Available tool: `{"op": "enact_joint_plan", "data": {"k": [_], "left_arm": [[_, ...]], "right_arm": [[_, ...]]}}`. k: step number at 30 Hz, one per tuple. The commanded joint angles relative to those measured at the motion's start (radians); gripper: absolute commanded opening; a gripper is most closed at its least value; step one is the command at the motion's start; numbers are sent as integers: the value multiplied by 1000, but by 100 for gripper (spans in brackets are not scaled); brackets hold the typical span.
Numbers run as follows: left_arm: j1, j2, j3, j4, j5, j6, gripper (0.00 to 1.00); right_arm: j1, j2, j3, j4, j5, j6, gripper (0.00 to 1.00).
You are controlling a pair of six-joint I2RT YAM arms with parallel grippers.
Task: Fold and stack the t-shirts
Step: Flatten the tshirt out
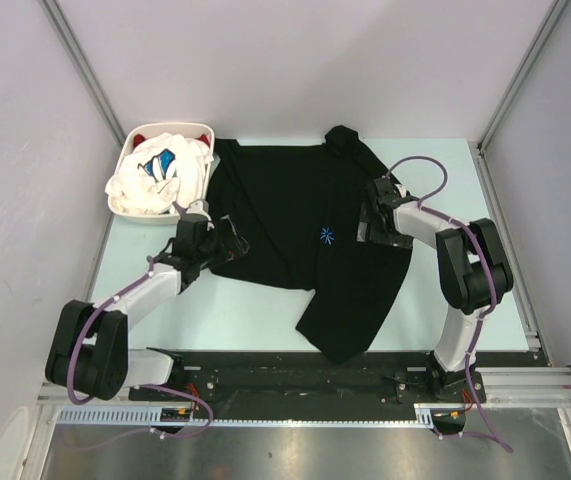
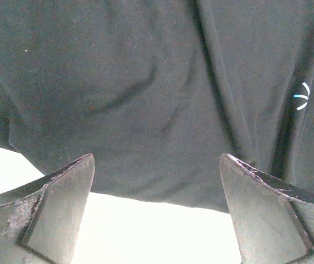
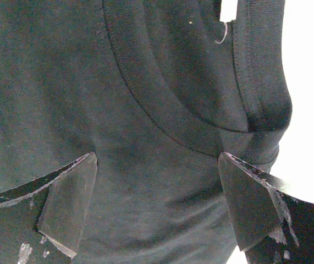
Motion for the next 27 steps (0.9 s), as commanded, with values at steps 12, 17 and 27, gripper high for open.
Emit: {"op": "enact_joint_plan", "data": {"k": [12,17,27], "left_arm": [[-6,-87,8,-32,-15,9,100],[-6,-104,-1,-41,-15,15,100],[-6,-160,0,-79,-21,27,100]], "right_arm": [[-108,41,-7,-13,33,46,89],[-123,60,-24,-16,42,51,55],[-173,38,-44,-41,85,69,0]]}}
